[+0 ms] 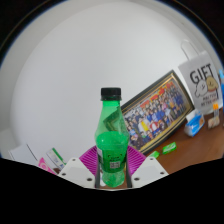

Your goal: Pour water

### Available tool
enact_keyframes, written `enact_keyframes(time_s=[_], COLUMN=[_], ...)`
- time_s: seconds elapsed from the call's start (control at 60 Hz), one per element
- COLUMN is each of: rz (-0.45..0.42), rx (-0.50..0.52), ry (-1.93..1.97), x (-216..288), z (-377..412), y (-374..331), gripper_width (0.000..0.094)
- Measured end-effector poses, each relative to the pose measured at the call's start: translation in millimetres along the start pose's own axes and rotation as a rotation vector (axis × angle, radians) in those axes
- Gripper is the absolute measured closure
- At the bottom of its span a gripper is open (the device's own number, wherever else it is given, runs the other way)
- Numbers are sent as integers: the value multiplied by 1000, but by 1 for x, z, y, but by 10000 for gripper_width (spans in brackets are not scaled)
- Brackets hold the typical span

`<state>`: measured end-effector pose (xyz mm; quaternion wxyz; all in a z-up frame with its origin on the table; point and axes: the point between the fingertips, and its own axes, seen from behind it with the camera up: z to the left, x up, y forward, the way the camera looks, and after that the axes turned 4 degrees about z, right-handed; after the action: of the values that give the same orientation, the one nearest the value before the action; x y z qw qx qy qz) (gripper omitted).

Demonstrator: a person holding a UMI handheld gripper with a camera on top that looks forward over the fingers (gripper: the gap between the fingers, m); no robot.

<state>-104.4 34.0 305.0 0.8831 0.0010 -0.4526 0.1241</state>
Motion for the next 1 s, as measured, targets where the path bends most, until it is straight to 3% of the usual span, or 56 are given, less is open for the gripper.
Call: enact_keyframes(time_s=[0.1,0.3,0.583,0.7,0.75,0.85,0.933,1.0], rz=[-14,102,192,167,165,179,196,203], rx=[-98,-266,-295,-288,-285,-290,-312,-347], ry=[-226,-504,-582,-575,-569,-553,-540,-537], x=[5,-31,-87,-86,-86,-86,-85,-80], z=[-61,-173,-227,-228,-227,-229,-232,-233], y=[-11,-3,4,1,1,-1,-7,-17], gripper_width=[581,581,577,575,536,361,66,110])
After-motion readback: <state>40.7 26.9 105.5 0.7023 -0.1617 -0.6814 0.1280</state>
